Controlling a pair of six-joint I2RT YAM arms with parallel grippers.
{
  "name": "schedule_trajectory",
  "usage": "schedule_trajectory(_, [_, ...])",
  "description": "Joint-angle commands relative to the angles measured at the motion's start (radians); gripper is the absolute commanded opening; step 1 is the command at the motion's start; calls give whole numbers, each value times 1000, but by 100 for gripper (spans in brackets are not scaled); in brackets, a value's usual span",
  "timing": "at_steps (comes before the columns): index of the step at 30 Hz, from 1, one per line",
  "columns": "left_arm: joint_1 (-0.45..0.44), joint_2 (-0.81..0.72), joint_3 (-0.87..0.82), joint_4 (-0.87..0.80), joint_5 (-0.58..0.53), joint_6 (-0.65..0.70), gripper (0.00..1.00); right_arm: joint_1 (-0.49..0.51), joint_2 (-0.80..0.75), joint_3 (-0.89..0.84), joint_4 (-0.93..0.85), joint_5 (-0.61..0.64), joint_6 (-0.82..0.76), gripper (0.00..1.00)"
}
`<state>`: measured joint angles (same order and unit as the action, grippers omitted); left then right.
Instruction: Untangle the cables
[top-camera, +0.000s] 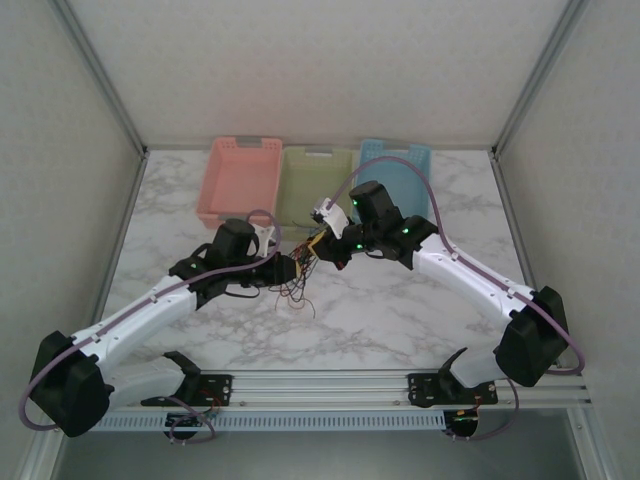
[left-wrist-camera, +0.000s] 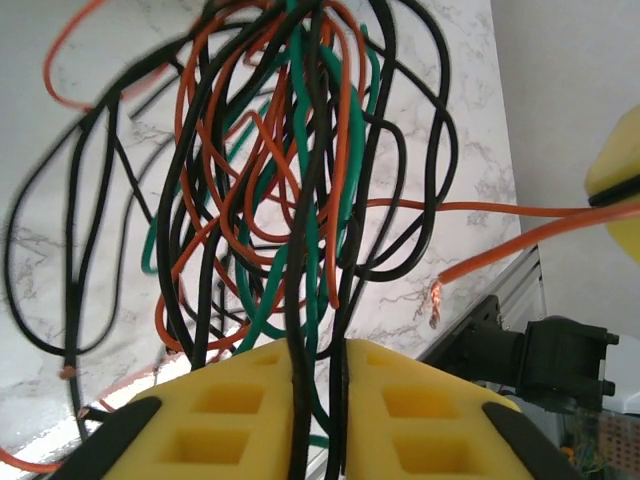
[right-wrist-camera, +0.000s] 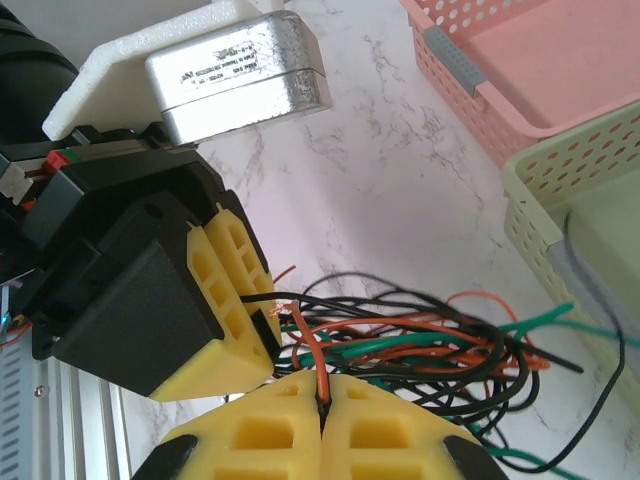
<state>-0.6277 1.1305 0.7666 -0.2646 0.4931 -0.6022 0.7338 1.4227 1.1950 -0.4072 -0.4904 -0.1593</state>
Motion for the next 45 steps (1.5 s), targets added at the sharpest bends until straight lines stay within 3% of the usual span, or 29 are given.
schedule_trajectory(1, [-9,-6,-11,-23,-33,9,11,4,-37,25,30,23,15,0])
schedule_trajectory(6, [-9,-9,3,-81,-92,26,5,4,-58,12,43,99,14,0])
schedule_trajectory(13, [-9,-20,-4,-128,-137,34,6,-23,-106,-19,85,265,45,0])
schedule_trajectory(25, [2,-86,-13,-191,-223,35,2,-247,-264,-100,152,315,155,0])
schedule_trajectory(38, [91,-172,-18,-352,-401,36,0,-524,-362,-53,107,434,300,0])
schedule_trajectory(45, [108,-189,-9,-423,-535,17,0,-595,-419,-13,54,512,316,0])
